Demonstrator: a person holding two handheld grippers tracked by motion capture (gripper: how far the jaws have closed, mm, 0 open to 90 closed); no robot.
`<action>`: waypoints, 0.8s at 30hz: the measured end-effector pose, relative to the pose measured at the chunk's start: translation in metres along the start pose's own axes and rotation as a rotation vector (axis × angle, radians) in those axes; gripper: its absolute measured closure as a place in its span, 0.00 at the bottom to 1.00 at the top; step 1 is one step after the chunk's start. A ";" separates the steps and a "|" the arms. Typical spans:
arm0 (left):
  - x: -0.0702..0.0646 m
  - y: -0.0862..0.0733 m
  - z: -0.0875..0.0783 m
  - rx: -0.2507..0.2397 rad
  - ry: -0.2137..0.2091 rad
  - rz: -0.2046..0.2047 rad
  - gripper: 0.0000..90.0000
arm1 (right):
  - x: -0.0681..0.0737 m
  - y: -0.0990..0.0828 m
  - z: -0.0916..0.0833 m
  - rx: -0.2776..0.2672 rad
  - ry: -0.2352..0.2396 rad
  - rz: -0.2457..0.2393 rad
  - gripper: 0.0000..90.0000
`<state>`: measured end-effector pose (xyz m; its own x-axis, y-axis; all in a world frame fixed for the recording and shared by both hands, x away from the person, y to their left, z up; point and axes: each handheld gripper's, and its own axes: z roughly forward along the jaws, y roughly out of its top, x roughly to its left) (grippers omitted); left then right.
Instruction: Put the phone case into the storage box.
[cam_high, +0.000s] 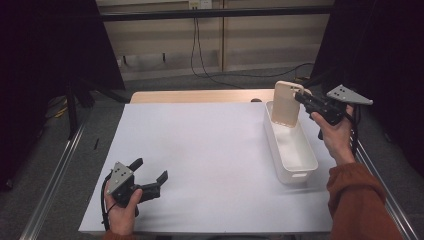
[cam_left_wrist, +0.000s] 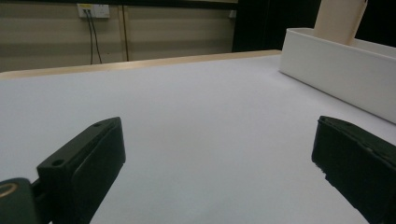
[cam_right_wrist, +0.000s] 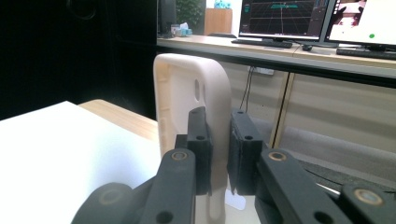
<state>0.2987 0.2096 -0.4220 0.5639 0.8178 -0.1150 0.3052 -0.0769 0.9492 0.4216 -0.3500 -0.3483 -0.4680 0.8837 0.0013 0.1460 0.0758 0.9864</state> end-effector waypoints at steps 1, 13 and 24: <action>0.000 0.000 0.000 0.000 0.000 0.000 0.03 | 0.000 -0.001 0.002 0.004 -0.001 0.000 0.90; -0.001 0.001 0.001 -0.002 -0.007 0.006 0.03 | -0.009 -0.011 0.024 0.010 -0.028 0.023 0.90; -0.001 0.001 0.001 0.000 -0.006 0.017 0.03 | -0.016 -0.017 0.033 0.011 -0.052 0.044 0.90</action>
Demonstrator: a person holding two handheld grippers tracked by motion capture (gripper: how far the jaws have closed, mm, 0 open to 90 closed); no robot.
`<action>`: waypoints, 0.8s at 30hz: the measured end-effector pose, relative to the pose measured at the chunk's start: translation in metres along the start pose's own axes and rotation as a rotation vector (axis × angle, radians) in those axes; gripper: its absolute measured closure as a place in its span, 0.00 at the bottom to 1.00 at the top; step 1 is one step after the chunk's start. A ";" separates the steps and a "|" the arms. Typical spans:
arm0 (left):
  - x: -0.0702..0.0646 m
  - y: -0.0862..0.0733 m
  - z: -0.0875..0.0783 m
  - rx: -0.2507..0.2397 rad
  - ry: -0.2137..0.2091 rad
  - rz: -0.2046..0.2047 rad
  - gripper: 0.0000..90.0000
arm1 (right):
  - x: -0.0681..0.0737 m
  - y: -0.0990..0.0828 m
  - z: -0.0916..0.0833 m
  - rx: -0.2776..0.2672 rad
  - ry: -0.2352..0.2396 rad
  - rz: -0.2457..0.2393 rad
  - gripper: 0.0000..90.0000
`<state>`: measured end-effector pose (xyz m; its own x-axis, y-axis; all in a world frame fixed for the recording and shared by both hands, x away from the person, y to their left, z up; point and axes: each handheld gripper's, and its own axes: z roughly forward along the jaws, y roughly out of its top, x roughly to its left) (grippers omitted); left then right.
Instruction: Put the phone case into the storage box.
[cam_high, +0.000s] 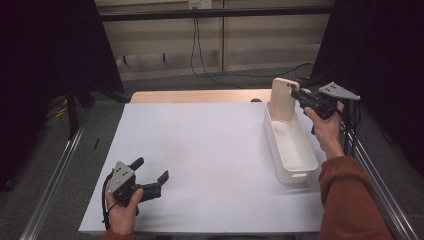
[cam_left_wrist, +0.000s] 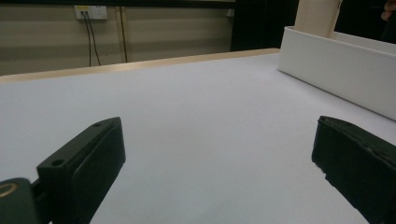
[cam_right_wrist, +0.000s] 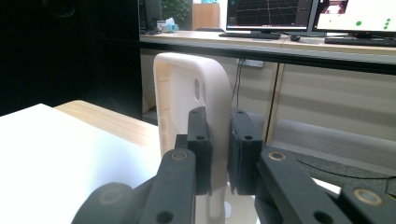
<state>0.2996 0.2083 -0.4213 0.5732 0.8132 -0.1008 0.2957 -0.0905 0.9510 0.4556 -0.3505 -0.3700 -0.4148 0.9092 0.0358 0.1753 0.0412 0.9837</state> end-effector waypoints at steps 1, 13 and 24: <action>0.000 0.000 0.000 0.000 0.000 0.000 0.03 | 0.000 0.000 0.000 0.000 0.000 0.000 0.90; 0.001 0.000 0.001 0.002 0.005 0.000 0.03 | -0.001 -0.013 0.009 0.029 0.004 -0.006 0.90; 0.001 0.000 0.001 0.001 0.007 0.001 0.03 | 0.003 -0.023 0.017 0.049 -0.005 -0.026 0.90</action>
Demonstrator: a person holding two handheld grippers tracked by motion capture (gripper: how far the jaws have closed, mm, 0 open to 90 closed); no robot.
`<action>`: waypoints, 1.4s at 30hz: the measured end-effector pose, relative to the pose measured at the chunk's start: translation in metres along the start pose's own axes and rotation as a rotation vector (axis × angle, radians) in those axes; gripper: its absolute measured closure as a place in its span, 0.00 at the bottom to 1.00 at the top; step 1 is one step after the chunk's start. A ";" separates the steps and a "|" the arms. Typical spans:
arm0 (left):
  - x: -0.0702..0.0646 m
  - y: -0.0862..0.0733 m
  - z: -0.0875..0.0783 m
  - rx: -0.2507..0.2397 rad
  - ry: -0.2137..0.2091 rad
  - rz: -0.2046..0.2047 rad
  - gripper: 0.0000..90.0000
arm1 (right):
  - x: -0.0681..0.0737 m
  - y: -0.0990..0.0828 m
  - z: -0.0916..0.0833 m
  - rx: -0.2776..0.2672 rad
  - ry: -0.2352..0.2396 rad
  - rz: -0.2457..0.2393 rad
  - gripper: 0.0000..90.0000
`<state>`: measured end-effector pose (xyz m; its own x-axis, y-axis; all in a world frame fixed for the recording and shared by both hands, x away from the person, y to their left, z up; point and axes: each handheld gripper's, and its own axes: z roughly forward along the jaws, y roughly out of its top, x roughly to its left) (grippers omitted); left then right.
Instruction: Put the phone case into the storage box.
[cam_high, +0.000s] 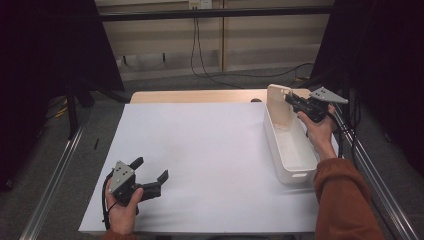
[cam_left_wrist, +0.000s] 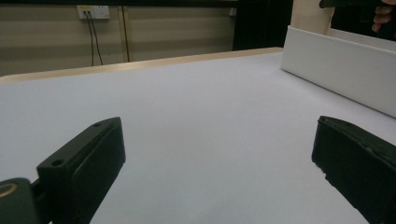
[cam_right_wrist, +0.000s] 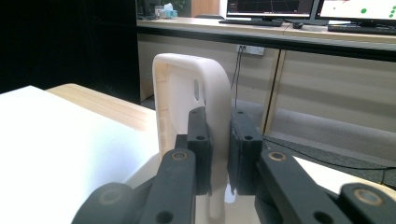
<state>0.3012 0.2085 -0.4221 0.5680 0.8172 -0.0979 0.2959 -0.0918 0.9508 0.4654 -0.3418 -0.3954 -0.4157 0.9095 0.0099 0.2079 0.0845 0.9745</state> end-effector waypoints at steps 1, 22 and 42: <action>0.000 0.000 0.000 0.001 0.003 0.002 0.03 | 0.000 0.000 0.000 0.000 0.000 0.000 0.90; 0.000 0.001 0.006 0.008 -0.004 0.007 0.03 | -0.018 -0.004 0.004 0.068 -0.042 0.013 0.88; 0.000 0.000 0.009 0.016 -0.009 0.015 0.03 | -0.021 -0.002 0.016 0.081 -0.044 0.002 0.85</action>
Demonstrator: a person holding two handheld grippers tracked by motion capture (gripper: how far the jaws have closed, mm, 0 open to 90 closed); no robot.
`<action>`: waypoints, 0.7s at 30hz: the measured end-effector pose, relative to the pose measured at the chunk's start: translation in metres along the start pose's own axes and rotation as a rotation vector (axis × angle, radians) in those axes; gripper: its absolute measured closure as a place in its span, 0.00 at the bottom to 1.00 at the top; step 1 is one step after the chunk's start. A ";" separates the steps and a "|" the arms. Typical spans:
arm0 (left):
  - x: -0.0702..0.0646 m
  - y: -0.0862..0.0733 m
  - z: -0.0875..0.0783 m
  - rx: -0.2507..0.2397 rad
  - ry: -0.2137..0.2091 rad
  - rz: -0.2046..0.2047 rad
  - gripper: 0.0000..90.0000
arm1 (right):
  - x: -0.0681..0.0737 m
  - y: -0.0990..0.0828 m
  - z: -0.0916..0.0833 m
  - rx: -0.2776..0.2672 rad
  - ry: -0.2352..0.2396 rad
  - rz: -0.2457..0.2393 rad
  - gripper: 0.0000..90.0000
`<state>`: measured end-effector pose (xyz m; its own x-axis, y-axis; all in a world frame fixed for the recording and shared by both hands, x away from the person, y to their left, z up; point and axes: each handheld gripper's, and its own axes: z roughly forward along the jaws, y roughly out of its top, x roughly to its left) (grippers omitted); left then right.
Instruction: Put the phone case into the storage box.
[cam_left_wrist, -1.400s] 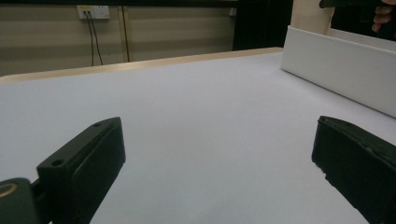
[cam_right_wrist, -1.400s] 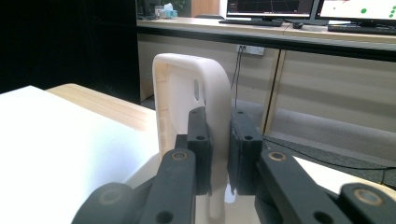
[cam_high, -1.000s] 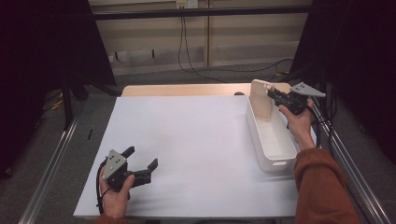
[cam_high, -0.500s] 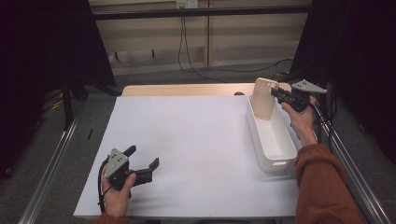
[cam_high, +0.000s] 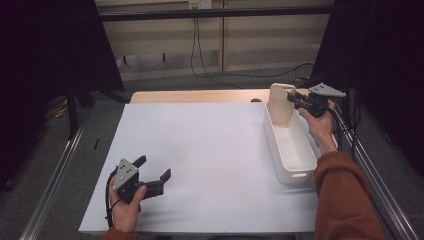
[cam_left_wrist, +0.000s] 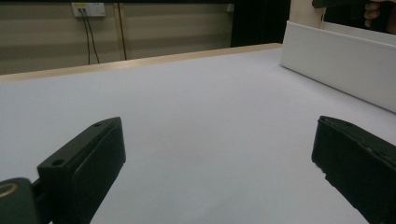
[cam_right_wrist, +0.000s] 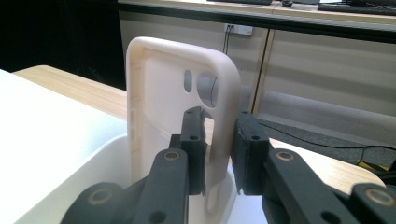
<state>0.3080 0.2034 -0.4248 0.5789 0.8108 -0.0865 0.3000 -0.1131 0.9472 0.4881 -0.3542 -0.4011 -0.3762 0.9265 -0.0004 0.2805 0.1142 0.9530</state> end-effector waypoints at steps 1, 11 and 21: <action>0.000 0.000 0.000 0.001 0.001 0.000 0.03 | 0.000 0.000 0.000 0.003 0.000 -0.004 0.84; 0.001 0.000 0.001 0.001 0.005 -0.005 0.03 | -0.004 -0.001 0.005 0.008 -0.020 0.007 0.80; 0.002 0.000 0.002 0.005 0.003 -0.005 0.03 | -0.004 -0.005 0.010 0.026 -0.035 0.013 0.75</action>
<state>0.3105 0.2036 -0.4260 0.5753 0.8130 -0.0900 0.3062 -0.1120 0.9453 0.4973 -0.3546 -0.4089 -0.3411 0.9400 0.0007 0.3078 0.1110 0.9450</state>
